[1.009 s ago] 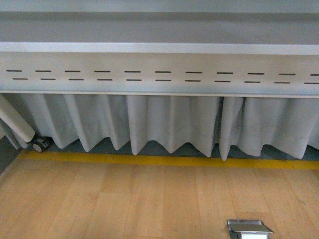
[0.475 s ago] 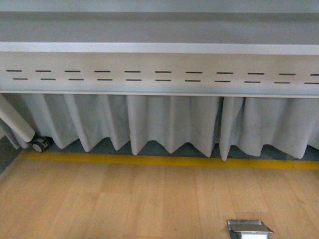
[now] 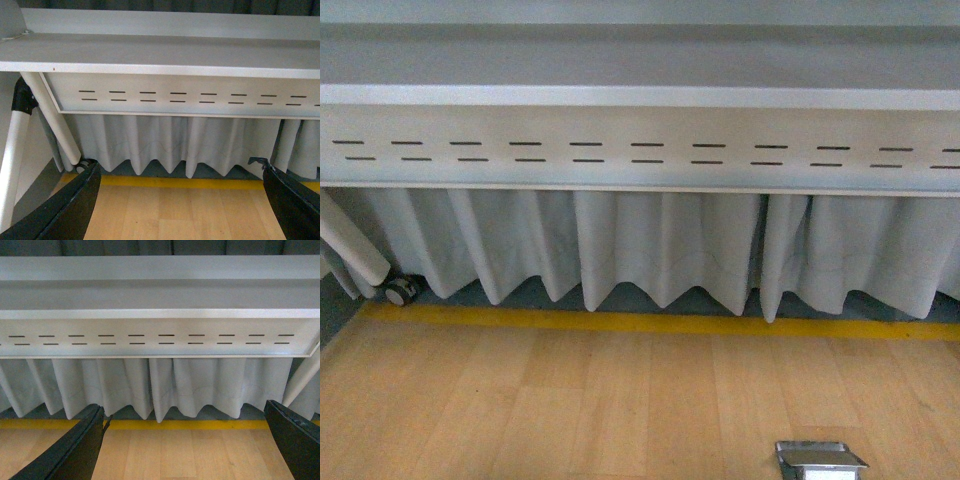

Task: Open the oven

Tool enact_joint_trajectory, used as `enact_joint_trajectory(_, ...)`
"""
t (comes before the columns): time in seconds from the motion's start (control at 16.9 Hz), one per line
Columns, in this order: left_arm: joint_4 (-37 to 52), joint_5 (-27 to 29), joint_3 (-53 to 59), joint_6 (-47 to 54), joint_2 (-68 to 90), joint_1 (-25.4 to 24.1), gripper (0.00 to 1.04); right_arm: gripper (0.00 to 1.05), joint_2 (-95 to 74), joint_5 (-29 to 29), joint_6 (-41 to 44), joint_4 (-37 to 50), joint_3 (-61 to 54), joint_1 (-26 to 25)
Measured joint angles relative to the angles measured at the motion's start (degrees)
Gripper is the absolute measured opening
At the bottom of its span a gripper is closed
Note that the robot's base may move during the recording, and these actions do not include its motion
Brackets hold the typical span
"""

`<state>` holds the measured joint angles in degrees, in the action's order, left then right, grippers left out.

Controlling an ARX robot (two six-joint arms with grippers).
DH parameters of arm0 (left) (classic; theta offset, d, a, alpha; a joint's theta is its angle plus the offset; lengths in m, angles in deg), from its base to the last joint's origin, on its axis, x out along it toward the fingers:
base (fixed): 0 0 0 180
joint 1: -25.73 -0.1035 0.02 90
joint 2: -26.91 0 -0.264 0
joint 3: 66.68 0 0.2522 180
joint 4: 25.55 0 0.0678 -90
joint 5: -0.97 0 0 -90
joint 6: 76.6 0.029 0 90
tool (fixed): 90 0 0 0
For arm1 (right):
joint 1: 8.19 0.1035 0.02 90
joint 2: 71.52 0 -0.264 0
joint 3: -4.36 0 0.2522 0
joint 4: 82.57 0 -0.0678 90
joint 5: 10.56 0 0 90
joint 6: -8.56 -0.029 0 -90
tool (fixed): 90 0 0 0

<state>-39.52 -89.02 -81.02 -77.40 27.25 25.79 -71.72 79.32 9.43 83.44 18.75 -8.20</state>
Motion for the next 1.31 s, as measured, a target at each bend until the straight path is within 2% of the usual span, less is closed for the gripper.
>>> enact_joint_trajectory(1.31,-0.22,0.0,0.0,0.0,0.0,0.0,0.98,0.98,0.02,-0.02,-0.02,-0.15,0.0,0.0)
